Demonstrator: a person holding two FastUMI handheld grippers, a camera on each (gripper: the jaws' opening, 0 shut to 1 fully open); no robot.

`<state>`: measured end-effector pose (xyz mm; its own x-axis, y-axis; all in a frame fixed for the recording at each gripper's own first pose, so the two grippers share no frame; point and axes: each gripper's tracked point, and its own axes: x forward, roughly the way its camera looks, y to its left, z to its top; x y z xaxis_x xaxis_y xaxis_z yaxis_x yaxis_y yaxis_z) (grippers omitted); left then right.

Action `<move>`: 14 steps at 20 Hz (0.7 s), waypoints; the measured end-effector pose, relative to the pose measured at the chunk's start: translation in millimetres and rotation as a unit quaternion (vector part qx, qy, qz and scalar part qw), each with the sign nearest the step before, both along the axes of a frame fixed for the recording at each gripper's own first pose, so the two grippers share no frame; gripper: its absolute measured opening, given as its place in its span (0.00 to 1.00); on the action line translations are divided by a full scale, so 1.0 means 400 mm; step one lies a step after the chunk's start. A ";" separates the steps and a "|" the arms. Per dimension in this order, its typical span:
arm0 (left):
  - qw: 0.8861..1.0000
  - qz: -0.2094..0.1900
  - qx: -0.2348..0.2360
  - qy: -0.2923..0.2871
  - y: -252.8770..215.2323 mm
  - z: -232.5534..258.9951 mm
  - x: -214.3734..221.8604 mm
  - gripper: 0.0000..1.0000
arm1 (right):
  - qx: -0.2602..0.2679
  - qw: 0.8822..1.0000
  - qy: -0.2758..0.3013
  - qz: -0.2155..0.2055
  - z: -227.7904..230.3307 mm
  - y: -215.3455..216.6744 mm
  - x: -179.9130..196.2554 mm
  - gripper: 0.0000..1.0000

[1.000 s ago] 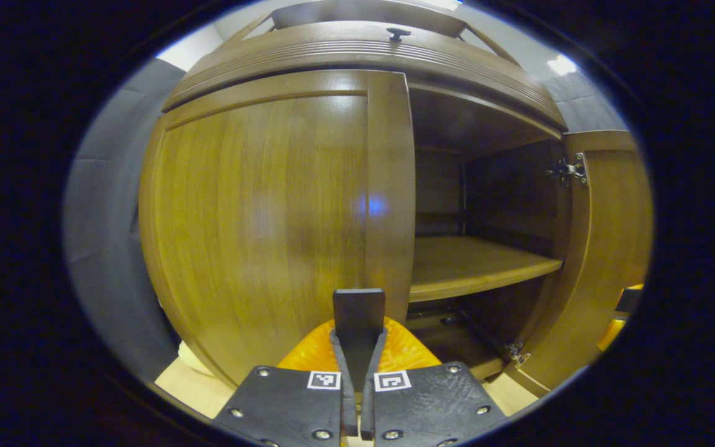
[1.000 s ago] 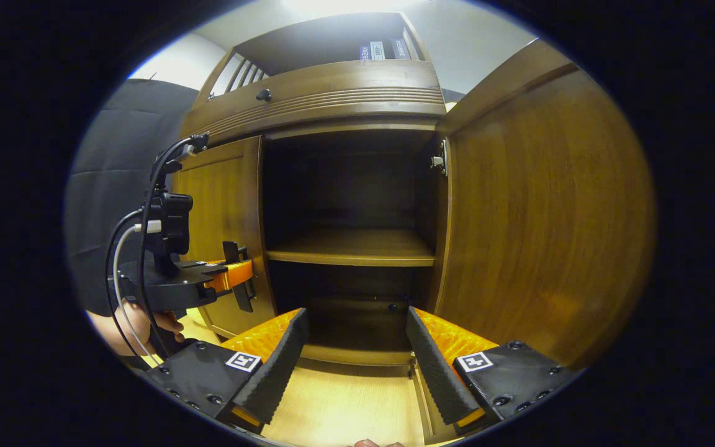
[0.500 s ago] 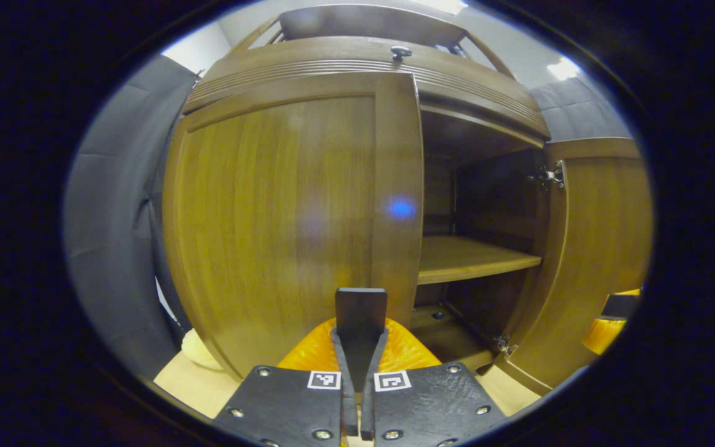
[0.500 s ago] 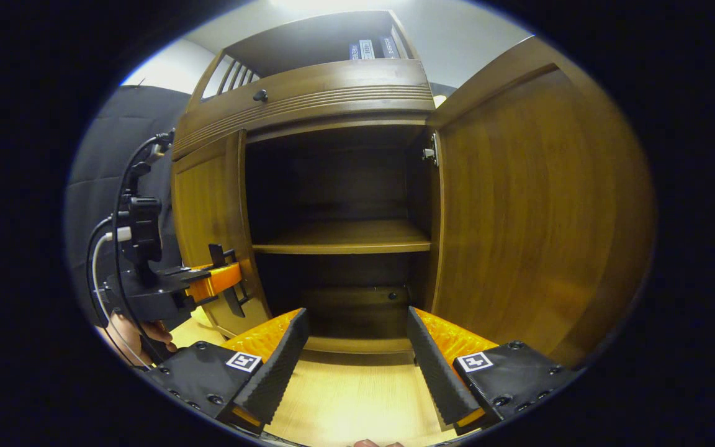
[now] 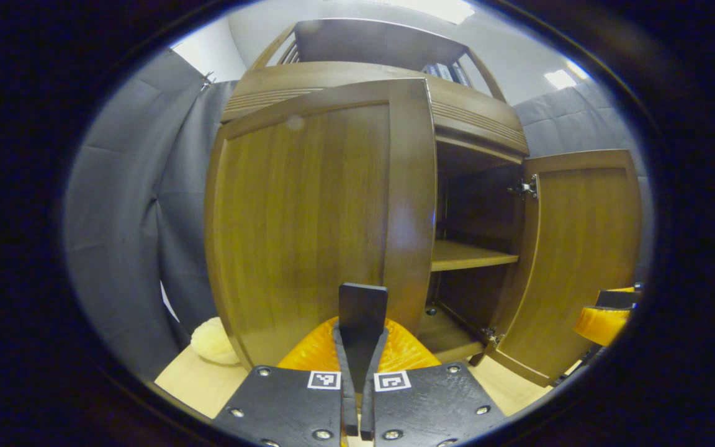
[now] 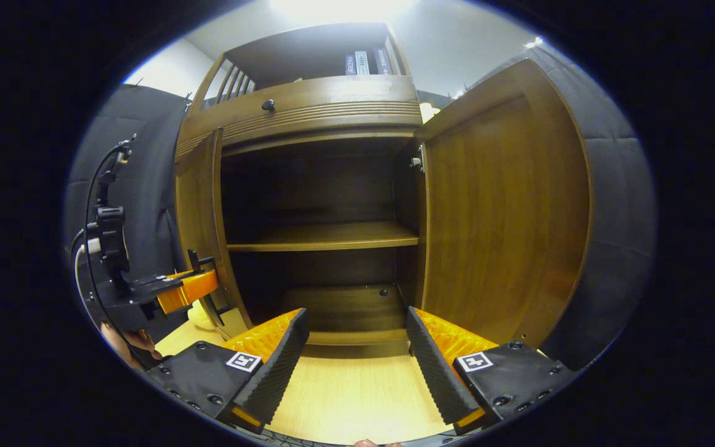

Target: Open the right door of the double-door shoe cabinet with the right hand, and open the left door with the left hand.

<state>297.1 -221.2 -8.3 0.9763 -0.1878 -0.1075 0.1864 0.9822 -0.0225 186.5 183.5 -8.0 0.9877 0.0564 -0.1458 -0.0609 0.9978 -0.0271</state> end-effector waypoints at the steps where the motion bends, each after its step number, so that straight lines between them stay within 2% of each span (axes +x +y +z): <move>1: 1.000 0.000 0.000 -0.001 0.001 -0.001 -0.001 0.05 | -0.001 1.000 -0.001 -0.001 0.002 0.002 -0.012 0.97; 4: 1.000 -0.005 0.008 -0.005 -0.002 0.002 -0.002 0.05 | -0.006 1.000 -0.003 -0.005 0.002 0.006 -0.030 0.96; 9: 1.000 0.009 0.001 -0.008 0.006 0.002 -0.006 0.05 | -0.001 1.000 -0.005 0.001 0.002 0.027 -0.055 0.96; 14: 1.000 0.001 0.005 -0.018 0.001 0.009 -0.005 0.05 | 0.005 1.000 -0.003 0.031 -0.008 0.082 -0.073 0.97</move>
<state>295.3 -220.7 -4.8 0.9799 -0.1848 -0.0745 0.1848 0.9828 -0.0066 157.4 216.1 -11.2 0.9834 0.1178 -0.1383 -0.1215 0.9924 -0.0186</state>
